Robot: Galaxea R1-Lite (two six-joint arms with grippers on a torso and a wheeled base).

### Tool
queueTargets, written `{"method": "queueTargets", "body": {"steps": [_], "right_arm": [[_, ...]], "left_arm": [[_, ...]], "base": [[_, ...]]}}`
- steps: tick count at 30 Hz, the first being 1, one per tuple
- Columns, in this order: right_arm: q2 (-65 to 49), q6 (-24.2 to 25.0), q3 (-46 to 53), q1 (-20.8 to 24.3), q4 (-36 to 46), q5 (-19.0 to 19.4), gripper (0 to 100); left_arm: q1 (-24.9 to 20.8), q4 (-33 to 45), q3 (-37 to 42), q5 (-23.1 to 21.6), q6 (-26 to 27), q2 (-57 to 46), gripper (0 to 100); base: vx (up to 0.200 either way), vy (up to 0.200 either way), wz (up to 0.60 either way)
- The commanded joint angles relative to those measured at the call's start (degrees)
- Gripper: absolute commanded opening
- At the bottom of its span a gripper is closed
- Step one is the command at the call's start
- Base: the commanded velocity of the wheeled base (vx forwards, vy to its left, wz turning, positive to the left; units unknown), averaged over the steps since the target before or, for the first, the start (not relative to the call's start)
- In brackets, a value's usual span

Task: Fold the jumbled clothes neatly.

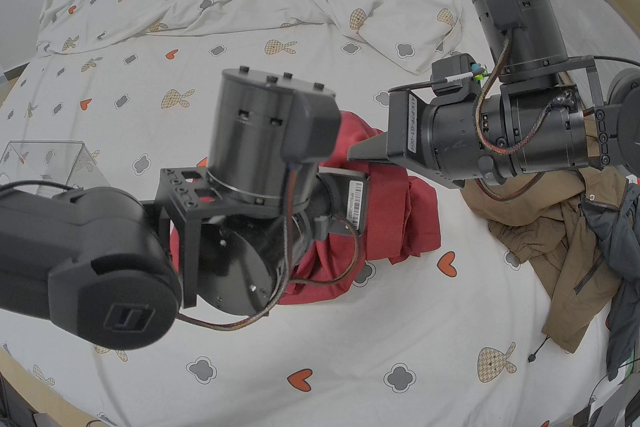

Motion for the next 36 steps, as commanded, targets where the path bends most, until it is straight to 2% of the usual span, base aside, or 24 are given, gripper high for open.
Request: {"method": "queueTargets", "body": {"steps": [1,8,17,25,26,36], "right_arm": [[-0.2,0.0,0.6,-0.1,0.0,0.0,0],[-0.2,0.0,1.1,-0.6,0.0,0.0,0],[0.6,-0.1,0.7,-2.8,-0.1,0.0,0],[0.6,-0.1,0.5,-2.8,-0.2,0.0,0],[0.6,-0.1,0.5,-2.8,-0.2,0.0,0],[0.5,0.0,0.3,-2.1,-0.1,0.0,0]], "left_arm": [[-0.1,-0.9,0.3,0.0,0.0,0.2,0],[-0.2,-1.4,0.7,0.0,-0.1,-0.4,0],[-6.9,-1.1,6.7,-0.1,0.1,-6.4,0],[-7.1,-1.1,7.0,0.0,3.0,-3.5,0],[-7.1,-1.2,6.5,0.0,2.7,-2.8,100],[-6.3,-1.5,0.7,-0.1,1.1,1.7,100]], "base": [[0.000,0.000,0.00],[0.000,0.000,0.00],[0.000,0.000,0.00],[0.000,0.000,0.00],[0.000,0.000,0.00],[0.000,0.000,0.00]]}}
